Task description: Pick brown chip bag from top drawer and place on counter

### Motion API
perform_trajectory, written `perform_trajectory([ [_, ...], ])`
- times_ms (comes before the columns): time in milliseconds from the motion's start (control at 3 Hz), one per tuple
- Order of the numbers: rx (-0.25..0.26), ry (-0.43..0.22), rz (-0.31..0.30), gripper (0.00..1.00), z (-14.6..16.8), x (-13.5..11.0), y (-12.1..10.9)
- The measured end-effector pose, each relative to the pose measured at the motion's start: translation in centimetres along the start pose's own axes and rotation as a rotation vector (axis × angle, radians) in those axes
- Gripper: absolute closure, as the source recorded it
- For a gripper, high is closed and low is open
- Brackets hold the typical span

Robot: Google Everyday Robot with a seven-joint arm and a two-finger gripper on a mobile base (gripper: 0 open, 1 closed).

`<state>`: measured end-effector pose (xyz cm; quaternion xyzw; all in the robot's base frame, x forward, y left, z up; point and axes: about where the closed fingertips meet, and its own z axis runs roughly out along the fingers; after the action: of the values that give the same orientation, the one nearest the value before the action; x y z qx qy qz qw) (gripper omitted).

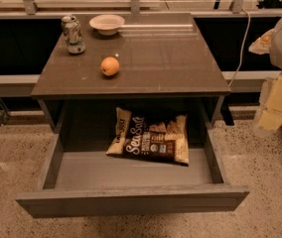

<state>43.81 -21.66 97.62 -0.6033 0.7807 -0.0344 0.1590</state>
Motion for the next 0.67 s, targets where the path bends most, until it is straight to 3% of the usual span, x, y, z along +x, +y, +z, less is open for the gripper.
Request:
perform_trajectory([
  [333,0.0,0.0,0.0,0.0,0.0,0.0,0.0],
  [667,-0.032,0.005,-0.084,0.0,2.0,-2.4,-0.6],
])
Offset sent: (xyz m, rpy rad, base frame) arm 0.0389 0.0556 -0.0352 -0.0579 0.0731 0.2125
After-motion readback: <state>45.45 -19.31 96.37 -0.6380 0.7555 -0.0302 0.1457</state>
